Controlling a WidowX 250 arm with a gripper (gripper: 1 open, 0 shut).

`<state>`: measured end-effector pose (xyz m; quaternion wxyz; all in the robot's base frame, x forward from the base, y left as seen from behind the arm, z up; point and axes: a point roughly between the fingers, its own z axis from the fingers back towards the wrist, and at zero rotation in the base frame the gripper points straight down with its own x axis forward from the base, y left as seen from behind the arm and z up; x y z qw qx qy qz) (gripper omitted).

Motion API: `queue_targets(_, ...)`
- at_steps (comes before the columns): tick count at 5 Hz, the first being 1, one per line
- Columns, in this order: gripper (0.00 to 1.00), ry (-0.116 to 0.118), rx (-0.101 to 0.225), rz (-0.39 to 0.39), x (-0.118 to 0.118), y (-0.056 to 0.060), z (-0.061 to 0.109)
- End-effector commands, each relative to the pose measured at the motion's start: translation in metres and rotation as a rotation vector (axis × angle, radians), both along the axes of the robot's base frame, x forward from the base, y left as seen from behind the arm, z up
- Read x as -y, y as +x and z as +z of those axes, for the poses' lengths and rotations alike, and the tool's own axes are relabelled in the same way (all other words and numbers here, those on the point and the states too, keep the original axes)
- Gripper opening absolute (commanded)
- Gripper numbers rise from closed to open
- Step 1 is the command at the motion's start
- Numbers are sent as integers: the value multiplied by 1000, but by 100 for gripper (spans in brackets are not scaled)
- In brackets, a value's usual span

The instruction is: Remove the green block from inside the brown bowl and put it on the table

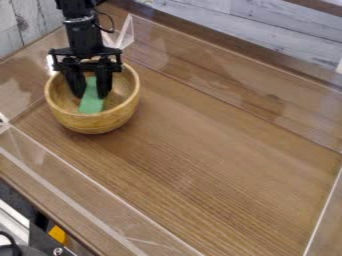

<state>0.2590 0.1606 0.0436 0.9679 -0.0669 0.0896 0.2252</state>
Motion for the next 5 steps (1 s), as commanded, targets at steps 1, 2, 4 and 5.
queue_targets(1,0,21,49,13,-7,5,22)
queue_targets(2,0,15,57,13,-7,5,29)
queue_targets(4,0,5,66,18,-6,6,43)
queue_targets(5,0,-5,76,21,-5,8,58)
